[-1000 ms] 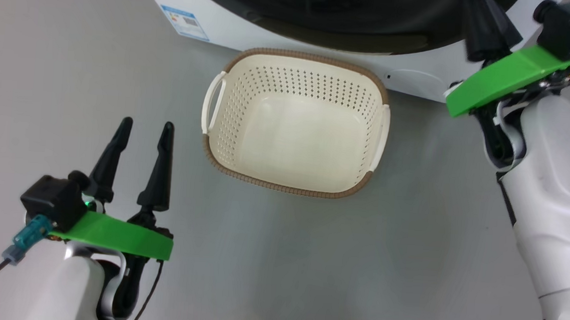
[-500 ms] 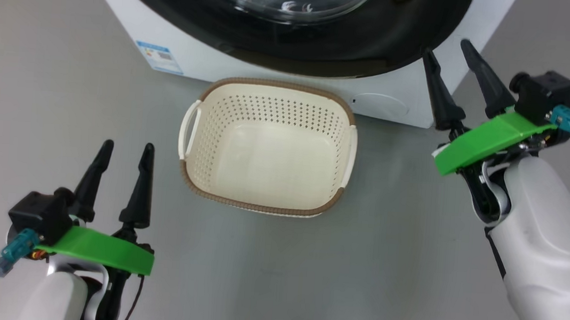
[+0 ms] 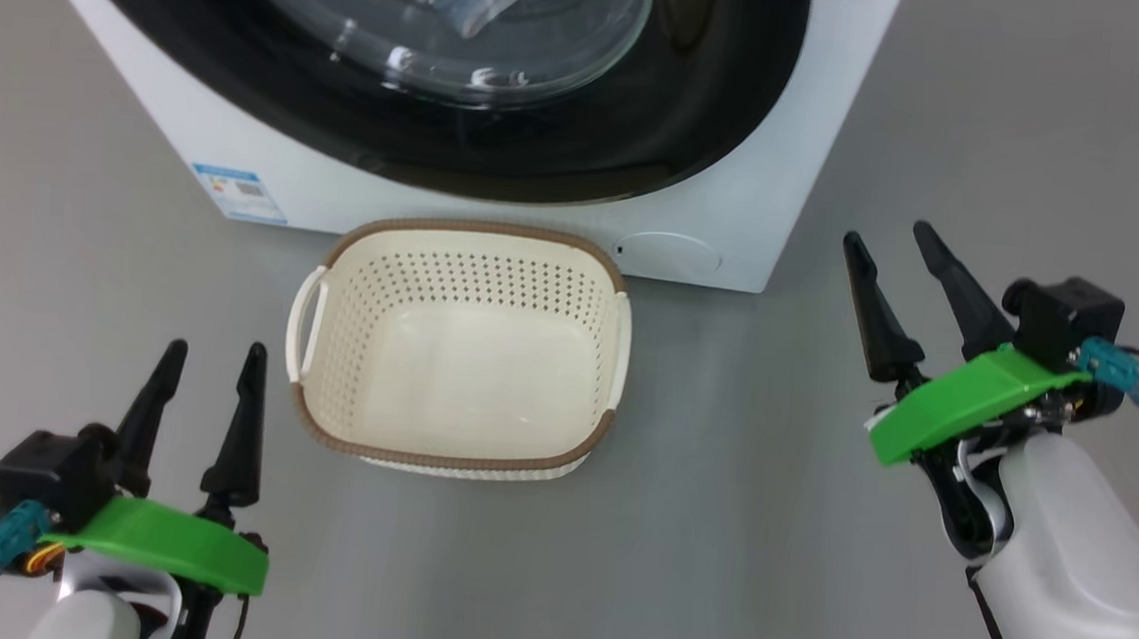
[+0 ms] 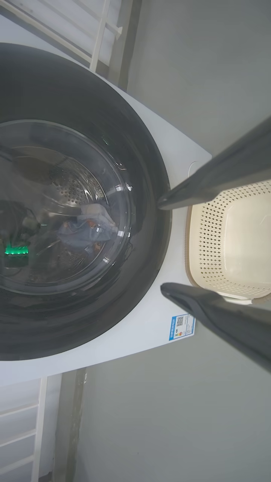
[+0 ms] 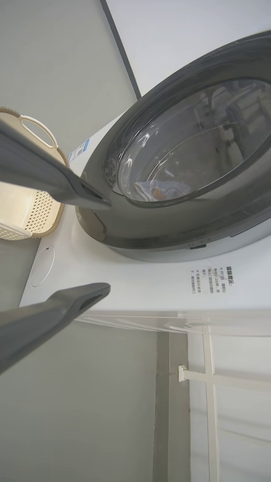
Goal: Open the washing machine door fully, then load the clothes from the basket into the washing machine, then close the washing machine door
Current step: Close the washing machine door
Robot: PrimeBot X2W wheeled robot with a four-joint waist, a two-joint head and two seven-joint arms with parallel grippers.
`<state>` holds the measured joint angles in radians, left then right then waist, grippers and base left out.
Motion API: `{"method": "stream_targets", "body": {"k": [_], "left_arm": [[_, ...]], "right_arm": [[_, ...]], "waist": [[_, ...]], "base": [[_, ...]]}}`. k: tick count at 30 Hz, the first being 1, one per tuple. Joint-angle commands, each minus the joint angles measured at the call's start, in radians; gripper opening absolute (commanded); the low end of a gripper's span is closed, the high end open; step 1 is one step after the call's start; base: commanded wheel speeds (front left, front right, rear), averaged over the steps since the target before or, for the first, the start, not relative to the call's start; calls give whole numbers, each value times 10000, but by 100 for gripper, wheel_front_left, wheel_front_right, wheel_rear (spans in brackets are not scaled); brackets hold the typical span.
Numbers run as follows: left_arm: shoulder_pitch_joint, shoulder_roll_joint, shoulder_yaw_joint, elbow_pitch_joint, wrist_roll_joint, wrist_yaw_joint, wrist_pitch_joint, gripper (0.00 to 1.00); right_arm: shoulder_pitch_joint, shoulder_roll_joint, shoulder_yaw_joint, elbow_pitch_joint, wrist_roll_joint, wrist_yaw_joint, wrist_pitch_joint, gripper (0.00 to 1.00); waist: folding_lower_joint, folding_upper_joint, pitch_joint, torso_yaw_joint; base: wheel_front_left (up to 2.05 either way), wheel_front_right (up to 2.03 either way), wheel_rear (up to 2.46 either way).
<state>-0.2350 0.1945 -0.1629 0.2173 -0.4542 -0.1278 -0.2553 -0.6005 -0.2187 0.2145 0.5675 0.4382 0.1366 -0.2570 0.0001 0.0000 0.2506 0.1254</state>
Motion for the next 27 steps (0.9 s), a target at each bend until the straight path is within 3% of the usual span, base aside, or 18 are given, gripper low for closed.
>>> {"method": "stream_targets", "body": {"k": [1, 27], "left_arm": [[12, 356, 399, -133, -4, -29, -65, 100], [754, 695, 891, 474, 130, -29, -65, 100]], "right_arm": [[299, 111, 88, -272, 32, -59, -48, 100], [2201, 189, -699, -485, -54, -59, -48, 100]], "waist": [[-1, 0, -320, -345], [-1, 0, -1075, -1552]], "base": [[0, 0, 0], [0, 0, 0]]}}
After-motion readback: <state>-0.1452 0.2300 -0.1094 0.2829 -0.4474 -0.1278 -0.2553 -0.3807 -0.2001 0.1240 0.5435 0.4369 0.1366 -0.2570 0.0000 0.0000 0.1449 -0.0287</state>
